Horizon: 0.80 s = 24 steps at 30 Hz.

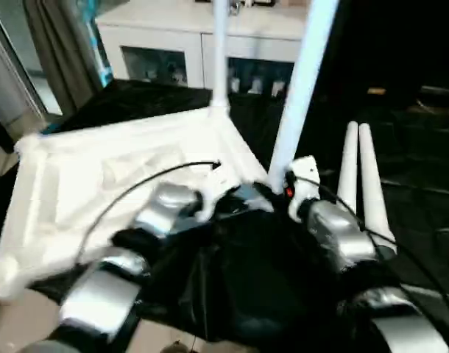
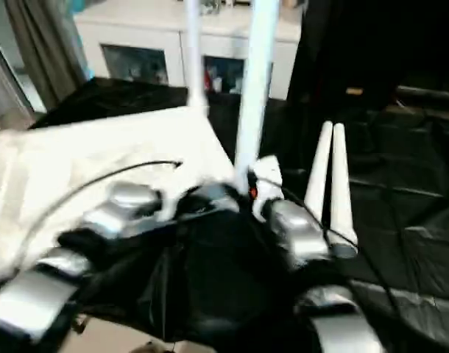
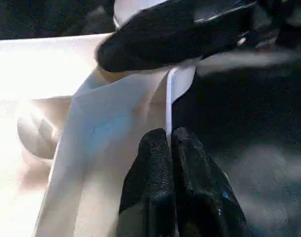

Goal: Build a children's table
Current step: Rotate leg to tighten

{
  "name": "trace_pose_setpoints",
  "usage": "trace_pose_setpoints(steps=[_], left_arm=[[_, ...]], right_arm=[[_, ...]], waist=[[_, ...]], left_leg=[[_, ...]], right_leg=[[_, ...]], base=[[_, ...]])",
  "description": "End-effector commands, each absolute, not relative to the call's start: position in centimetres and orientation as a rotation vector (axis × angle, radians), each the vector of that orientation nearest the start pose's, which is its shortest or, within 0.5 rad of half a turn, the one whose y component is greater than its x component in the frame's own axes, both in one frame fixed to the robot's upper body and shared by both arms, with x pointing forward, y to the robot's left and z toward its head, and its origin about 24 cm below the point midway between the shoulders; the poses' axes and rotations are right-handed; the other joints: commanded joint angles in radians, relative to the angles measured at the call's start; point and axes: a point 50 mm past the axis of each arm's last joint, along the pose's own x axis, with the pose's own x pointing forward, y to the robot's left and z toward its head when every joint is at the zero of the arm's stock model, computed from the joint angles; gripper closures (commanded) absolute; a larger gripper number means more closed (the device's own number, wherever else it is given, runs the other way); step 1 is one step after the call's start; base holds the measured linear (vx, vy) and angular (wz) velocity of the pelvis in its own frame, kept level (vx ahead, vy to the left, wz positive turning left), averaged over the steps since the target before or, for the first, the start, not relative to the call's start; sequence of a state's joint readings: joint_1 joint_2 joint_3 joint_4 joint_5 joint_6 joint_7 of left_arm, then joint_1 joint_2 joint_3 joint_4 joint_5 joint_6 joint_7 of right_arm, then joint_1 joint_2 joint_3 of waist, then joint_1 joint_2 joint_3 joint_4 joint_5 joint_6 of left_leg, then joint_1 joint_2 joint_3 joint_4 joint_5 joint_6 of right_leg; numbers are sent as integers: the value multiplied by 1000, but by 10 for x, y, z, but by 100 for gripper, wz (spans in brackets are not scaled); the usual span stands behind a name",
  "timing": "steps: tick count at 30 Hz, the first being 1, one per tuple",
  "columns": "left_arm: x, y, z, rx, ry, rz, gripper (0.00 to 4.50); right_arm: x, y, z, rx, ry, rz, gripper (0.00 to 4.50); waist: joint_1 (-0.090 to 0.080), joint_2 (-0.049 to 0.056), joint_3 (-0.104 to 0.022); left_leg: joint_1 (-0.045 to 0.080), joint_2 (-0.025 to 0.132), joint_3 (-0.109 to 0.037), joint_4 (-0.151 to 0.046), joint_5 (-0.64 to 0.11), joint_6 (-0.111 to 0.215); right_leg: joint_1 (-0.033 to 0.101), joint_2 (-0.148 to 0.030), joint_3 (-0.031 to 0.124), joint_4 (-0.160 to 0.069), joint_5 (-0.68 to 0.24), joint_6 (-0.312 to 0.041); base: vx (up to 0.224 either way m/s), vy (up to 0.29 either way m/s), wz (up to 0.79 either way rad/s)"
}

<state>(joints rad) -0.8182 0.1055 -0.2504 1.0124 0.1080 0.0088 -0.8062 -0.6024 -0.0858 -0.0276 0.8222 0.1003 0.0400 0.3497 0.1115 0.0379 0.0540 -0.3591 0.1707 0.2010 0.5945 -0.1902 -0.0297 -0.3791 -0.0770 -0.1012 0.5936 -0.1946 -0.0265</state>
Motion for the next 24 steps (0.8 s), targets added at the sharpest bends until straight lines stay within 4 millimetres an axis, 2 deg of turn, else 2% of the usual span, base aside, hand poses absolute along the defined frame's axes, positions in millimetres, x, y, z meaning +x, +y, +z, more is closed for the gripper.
trace_pose_setpoints(steps=[1, 2, 5, 6, 9, 10, 11, 12, 13, 16, 17, 20, 23, 24], left_arm=[[363, 76, 53, 378, 364, -914, 450], [364, 68, 53, 371, 356, -901, 450], [363, 59, 54, 371, 341, -918, 450], [362, 58, 54, 374, 340, -924, 450], [358, 59, 53, 378, 324, -994, 450], [358, 59, 53, 378, 324, -1004, 450], [356, 61, 52, 380, 326, -1026, 450], [356, 61, 52, 380, 326, -1026, 450], [353, 65, 51, 384, 316, -1075, 450], [346, 78, 48, 406, 319, -1179, 450], [346, 78, 48, 406, 319, -1179, 450], [340, 93, 48, 408, 331, -1272, 450], [337, 101, 50, 392, 342, -1326, 450], [336, 104, 50, 391, 349, -1341, 450]], right_arm=[[336, -113, 2, 48, 399, 398, 172], [337, -105, 2, 45, 393, 380, 172], [338, -90, 7, 36, 344, 424, 172], [338, -88, 8, 44, 336, 436, 117], [339, -84, 16, 51, 278, 522, 103], [339, -84, 17, 47, 273, 535, 96], [338, -85, 18, 37, 263, 564, 67], [338, -85, 18, 37, 263, 564, 67], [337, -88, 21, 22, 245, 630, 67], [333, -98, 28, -18, 213, 785, 67], [333, -98, 28, -18, 213, 785, 67], [329, -117, 35, -70, 198, 902, 67], [324, -126, 39, -87, 203, 979, 67], [322, -129, 40, -96, 204, 999, 67]], waist=[[-10, -7, -54], [-9, -4, -55], [-8, -7, -57], [-7, -7, -58], [-5, -8, -60], [-6, -11, -61], [-6, -10, -61], [-8, -10, -62], [-8, -9, -62], [-6, -12, -65], [-5, -11, -67], [-1, -10, -75], [5, -10, -80], [7, -10, -80]], left_leg=[[25, 76, -51, -90, -345, -23], [21, 76, -49, -90, -327, -16], [18, 73, -45, -86, -301, -5], [16, 74, -45, -87, -291, -1], [12, 73, -42, -84, -269, 20], [6, 74, -44, -85, -246, 31], [7, 74, -42, -84, -235, 38], [7, 73, -42, -83, -228, 40], [7, 73, -41, -82, -223, 42], [0, 74, -39, -77, -180, 75], [-1, 75, -38, -76, -169, 80], [-3, 78, -35, -66, -93, 113], [-6, 79, -34, -59, -64, 144], [-7, 80, -33, -57, -55, 155]], right_leg=[[20, -110, 67, -103, -431, -135], [22, -111, 69, -99, -394, -145], [26, -113, 72, -95, -342, -165], [28, -113, 72, -92, -327, -168], [33, -112, 73, -86, -282, -181], [37, -112, 71, -81, -261, -183], [35, -110, 71, -81, -254, -184], [36, -110, 70, -79, -247, -188], [37, -110, 70, -79, -241, -192], [44, -107, 67, -71, -189, -203], [45, -107, 66, -69, -173, -206], [43, -104, 64, -49, -41, -242], [42, -102, 62, -37, 32, -258], [37, -101, 62, -35, 48, -262]], base=[[0, 0, 0], [0, 0, 0], [0, 0, 0], [0, 0, 0], [0, 0, 0], [0, 0, 0], [0, 0, 0], [0, 0, 0], [0, 0, 0], [0, 0, 0], [0, 0, 0], [0, 0, 0], [0, 0, 0], [0, 0, 0]])
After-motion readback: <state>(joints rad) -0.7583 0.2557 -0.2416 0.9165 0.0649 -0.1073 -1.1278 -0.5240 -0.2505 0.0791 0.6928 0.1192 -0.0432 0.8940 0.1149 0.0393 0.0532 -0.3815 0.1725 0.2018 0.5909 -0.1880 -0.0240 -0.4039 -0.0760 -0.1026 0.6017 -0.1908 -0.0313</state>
